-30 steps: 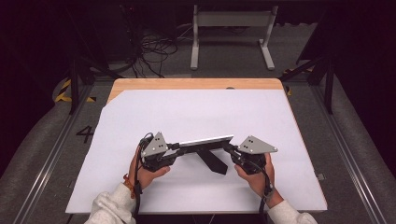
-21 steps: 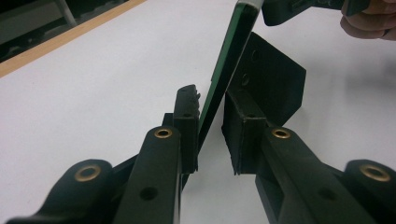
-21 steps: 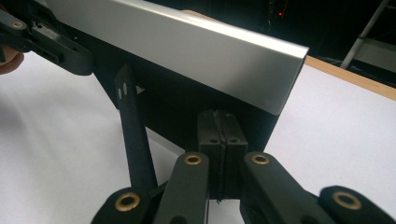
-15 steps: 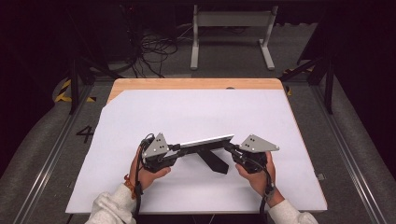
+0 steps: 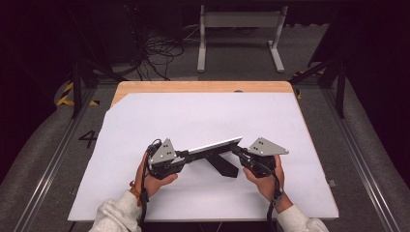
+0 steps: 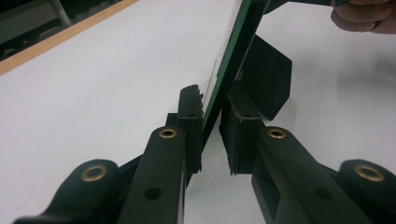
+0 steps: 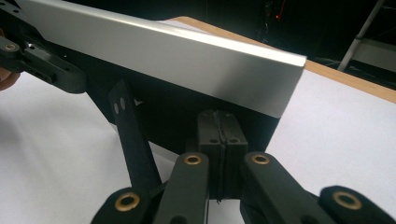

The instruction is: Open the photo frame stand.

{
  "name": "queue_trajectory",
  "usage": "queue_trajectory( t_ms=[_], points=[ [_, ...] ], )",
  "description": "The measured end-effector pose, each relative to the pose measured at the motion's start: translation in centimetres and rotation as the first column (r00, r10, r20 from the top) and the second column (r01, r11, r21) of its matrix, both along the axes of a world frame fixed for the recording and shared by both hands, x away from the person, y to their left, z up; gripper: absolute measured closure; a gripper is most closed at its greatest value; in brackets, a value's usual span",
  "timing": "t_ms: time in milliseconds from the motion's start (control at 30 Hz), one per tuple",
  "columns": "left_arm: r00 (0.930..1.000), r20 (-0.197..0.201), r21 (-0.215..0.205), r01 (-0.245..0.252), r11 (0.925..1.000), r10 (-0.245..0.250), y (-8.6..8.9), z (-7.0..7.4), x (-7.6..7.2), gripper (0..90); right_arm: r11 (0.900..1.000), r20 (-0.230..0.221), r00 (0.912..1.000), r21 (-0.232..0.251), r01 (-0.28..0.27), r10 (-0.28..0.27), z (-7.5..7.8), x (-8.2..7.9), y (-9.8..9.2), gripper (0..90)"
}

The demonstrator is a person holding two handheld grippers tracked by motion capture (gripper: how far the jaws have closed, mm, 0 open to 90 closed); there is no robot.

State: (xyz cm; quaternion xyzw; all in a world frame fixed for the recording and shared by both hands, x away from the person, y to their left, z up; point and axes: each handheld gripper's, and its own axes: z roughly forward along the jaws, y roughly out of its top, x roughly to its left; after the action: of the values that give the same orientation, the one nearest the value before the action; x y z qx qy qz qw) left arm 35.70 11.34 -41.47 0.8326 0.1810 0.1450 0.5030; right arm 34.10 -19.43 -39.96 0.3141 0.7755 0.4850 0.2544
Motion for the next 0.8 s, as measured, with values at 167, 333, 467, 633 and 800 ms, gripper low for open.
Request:
queue_trajectory(
  t_ms=[167,333,467,633,800],
  points=[
    [0.9998,0.009,0.015,0.018,0.9997,-0.018,-0.1,0.1,-0.2,79.6,1.000,-0.003,1.0000,0.000,-0.001,0.001,0.0,0.0,0.1,90.0],
    [0.9993,0.017,0.034,0.033,0.9989,-0.033,-0.4,0.3,-0.4,81.5,1.000,-0.006,1.0000,0.004,0.006,-0.006,0.1,0.2,0.1,90.0],
    [0.9991,0.022,0.040,0.034,0.9986,-0.035,-0.5,0.3,-0.5,81.9,1.000,-0.007,1.0000,0.008,0.005,-0.005,0.1,0.4,0.1,90.0],
    [0.9987,0.034,0.055,0.037,0.9978,-0.039,-0.7,0.4,-0.8,82.2,1.000,-0.011,0.9999,0.012,0.008,-0.008,0.1,0.7,0.3,90.0],
    [0.9980,0.044,0.071,0.042,0.9966,-0.045,-0.7,0.6,-1.1,82.3,1.000,-0.020,0.9998,0.015,-0.003,0.003,-0.1,0.9,0.7,90.0]
  ],
)
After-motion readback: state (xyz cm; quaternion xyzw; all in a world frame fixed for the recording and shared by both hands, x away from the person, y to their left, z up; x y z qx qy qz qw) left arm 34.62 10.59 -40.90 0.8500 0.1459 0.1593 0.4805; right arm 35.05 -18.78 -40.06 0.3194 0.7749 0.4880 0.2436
